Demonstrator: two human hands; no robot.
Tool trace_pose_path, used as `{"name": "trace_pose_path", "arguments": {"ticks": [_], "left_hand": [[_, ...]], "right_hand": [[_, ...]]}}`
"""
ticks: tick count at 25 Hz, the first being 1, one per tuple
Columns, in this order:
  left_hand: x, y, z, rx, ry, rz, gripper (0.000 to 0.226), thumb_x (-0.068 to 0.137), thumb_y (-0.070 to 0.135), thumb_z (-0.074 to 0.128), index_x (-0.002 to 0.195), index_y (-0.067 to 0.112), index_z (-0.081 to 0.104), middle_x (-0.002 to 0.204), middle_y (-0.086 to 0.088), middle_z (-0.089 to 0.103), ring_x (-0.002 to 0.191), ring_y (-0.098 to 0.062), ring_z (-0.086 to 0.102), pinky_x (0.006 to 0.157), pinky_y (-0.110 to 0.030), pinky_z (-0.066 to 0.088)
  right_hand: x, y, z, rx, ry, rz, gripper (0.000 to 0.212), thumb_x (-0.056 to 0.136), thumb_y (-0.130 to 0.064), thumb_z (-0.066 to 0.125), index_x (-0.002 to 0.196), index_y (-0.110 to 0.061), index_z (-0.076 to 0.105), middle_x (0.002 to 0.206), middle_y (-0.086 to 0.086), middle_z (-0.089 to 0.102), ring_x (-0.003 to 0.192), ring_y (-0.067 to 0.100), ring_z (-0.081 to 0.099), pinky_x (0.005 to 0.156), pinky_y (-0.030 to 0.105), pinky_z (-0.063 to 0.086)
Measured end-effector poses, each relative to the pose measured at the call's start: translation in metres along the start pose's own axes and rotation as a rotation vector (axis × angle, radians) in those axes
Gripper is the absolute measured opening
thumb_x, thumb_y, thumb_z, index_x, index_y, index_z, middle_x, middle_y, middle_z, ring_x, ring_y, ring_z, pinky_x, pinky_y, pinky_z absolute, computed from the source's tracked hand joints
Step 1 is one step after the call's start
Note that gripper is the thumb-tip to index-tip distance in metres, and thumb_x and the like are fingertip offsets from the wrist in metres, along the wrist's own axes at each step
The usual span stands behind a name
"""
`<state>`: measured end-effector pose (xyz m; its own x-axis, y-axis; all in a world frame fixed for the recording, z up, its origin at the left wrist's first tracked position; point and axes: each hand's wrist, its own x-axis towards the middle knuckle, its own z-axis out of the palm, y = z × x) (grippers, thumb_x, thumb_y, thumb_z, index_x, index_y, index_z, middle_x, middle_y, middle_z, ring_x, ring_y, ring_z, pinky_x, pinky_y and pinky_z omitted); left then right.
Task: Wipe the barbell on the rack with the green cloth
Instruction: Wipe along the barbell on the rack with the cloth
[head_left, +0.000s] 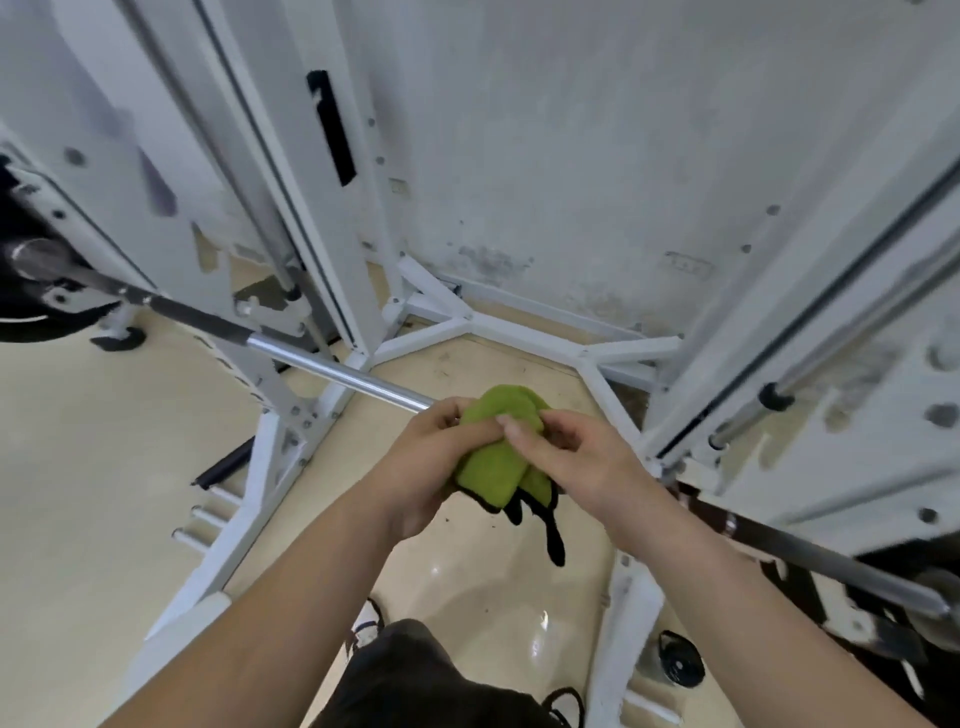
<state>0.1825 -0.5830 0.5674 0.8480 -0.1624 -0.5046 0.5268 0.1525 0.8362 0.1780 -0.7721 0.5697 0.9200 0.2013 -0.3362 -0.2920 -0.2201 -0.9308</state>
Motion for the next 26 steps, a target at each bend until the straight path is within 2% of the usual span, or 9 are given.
{"name": "trace_pose_path", "arguments": {"ticks": [4, 6, 9, 11, 14, 17, 20, 23, 26], "left_hand": [[0.003, 0.041, -0.118, -0.050, -0.102, 0.058, 0.048, 0.084, 0.005, 0.071, 0.132, 0.007, 0.065, 0.126, -0.023, 0.070, 0.114, -0.039, 0.070, 0.091, -0.047, 0.059], [0.005, 0.058, -0.176, 0.041, 0.004, 0.095, 0.044, 0.082, 0.014, 0.081, 0.124, 0.009, 0.069, 0.117, -0.019, 0.075, 0.105, -0.034, 0.074, 0.087, -0.045, 0.061], [0.016, 0.082, -0.254, 0.252, 0.194, 0.189, 0.041, 0.081, 0.038, 0.088, 0.100, 0.006, 0.072, 0.081, -0.008, 0.075, 0.068, -0.021, 0.070, 0.058, -0.026, 0.055], [0.025, 0.097, -0.294, 0.234, 0.257, 0.222, 0.049, 0.082, 0.049, 0.083, 0.092, 0.003, 0.068, 0.072, -0.005, 0.065, 0.062, -0.016, 0.061, 0.054, -0.024, 0.049], [0.051, 0.114, -0.339, 0.192, 0.405, 0.217, 0.049, 0.081, 0.060, 0.075, 0.085, 0.012, 0.065, 0.073, 0.000, 0.061, 0.062, -0.011, 0.058, 0.054, -0.025, 0.049], [0.084, 0.108, -0.363, 0.383, 0.589, 0.131, 0.047, 0.081, 0.061, 0.073, 0.103, 0.021, 0.063, 0.097, 0.000, 0.069, 0.083, -0.015, 0.068, 0.075, -0.038, 0.061], [0.100, 0.098, -0.373, 0.505, 0.695, 0.176, 0.051, 0.078, 0.059, 0.076, 0.111, 0.025, 0.060, 0.113, 0.002, 0.061, 0.098, -0.017, 0.065, 0.086, -0.043, 0.060], [0.109, 0.108, -0.381, 0.501, 0.799, 0.153, 0.044, 0.075, 0.069, 0.070, 0.091, 0.029, 0.062, 0.086, 0.009, 0.069, 0.079, -0.013, 0.069, 0.071, -0.045, 0.063], [0.119, 0.125, -0.393, 0.785, 0.705, 0.070, 0.054, 0.083, 0.077, 0.054, 0.075, 0.025, 0.064, 0.070, 0.006, 0.068, 0.068, -0.011, 0.067, 0.061, -0.037, 0.059]], "right_hand": [[0.070, -0.037, 0.096, 0.045, 0.101, -0.054, 0.011, 0.085, -0.031, 0.080, 0.093, -0.025, 0.074, 0.086, -0.007, 0.078, 0.081, 0.006, 0.073, 0.067, 0.019, 0.057], [0.104, -0.058, 0.150, 0.066, 0.144, -0.053, 0.008, 0.089, -0.027, 0.076, 0.092, -0.020, 0.073, 0.086, 0.001, 0.078, 0.083, 0.018, 0.074, 0.069, 0.029, 0.059], [0.157, -0.095, 0.221, 0.062, 0.212, -0.075, 0.014, 0.089, -0.034, 0.073, 0.084, -0.021, 0.074, 0.082, 0.001, 0.077, 0.080, 0.020, 0.074, 0.067, 0.034, 0.059], [0.187, -0.118, 0.253, 0.064, 0.219, -0.072, 0.019, 0.085, -0.042, 0.073, 0.084, -0.023, 0.077, 0.082, -0.001, 0.078, 0.078, 0.017, 0.073, 0.070, 0.036, 0.060], [0.227, -0.141, 0.288, 0.019, 0.203, -0.086, 0.027, 0.082, -0.047, 0.071, 0.106, -0.034, 0.073, 0.090, -0.010, 0.077, 0.081, 0.006, 0.073, 0.072, 0.030, 0.057], [0.261, -0.135, 0.308, -0.396, 0.109, -0.132, 0.048, 0.084, -0.040, 0.071, 0.130, -0.032, 0.061, 0.124, -0.007, 0.062, 0.105, 0.015, 0.065, 0.088, 0.035, 0.054], [0.276, -0.119, 0.319, -0.575, -0.064, -0.206, 0.051, 0.083, -0.038, 0.072, 0.132, -0.030, 0.061, 0.128, -0.005, 0.060, 0.116, 0.016, 0.058, 0.098, 0.037, 0.051], [0.281, -0.108, 0.328, -0.662, -0.135, -0.337, 0.070, 0.072, -0.054, 0.073, 0.138, -0.042, 0.051, 0.129, -0.012, 0.054, 0.115, 0.010, 0.055, 0.093, 0.036, 0.053], [0.293, -0.107, 0.334, -0.714, -0.166, -0.320, 0.072, 0.077, -0.056, 0.071, 0.143, -0.045, 0.043, 0.130, -0.010, 0.054, 0.116, 0.015, 0.056, 0.092, 0.036, 0.052]]}}
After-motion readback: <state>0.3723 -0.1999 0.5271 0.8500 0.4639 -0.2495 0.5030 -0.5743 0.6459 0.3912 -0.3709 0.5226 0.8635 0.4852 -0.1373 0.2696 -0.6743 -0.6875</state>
